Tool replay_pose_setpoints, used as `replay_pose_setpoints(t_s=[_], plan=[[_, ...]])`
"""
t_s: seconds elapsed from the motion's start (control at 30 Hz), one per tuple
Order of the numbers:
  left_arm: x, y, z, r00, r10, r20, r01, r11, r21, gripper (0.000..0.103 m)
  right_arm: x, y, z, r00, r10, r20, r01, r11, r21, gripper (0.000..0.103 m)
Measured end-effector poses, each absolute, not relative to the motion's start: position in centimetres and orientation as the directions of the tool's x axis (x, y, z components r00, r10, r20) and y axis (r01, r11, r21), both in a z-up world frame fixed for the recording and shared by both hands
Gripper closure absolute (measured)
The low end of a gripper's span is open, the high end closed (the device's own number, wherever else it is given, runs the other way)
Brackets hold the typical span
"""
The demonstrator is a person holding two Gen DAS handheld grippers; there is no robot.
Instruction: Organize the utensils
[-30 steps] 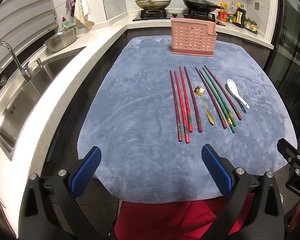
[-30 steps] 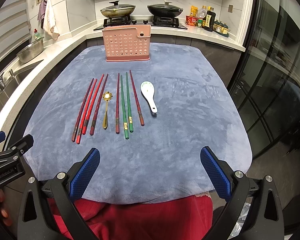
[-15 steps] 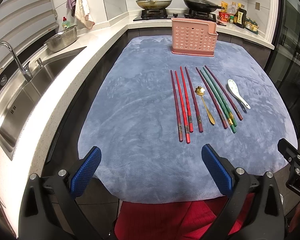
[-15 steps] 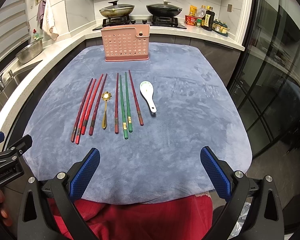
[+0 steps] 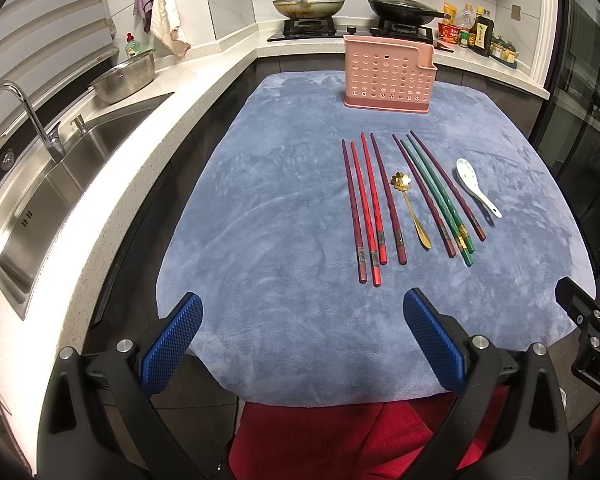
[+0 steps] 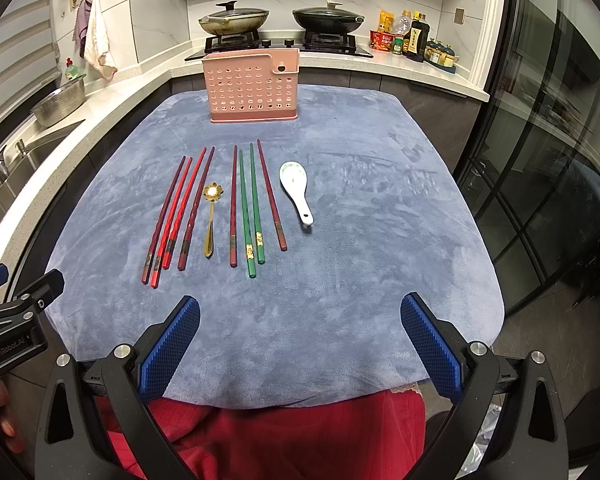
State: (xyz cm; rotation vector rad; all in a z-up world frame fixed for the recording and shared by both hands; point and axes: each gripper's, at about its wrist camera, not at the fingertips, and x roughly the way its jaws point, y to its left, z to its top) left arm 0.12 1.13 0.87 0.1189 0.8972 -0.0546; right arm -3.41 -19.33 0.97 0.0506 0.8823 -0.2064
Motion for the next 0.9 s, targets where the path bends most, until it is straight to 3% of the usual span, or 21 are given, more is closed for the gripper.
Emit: replay_pose_setpoints(t_s=[0.9], plan=[[0.23, 1.40, 0.96, 0.625, 0.002, -0.781, 0.094, 0.992, 0.078, 0.007, -3.27, -19.33, 0.76, 0.619, -0.164, -0.768, 0.200, 0.979, -0.048, 0.007]])
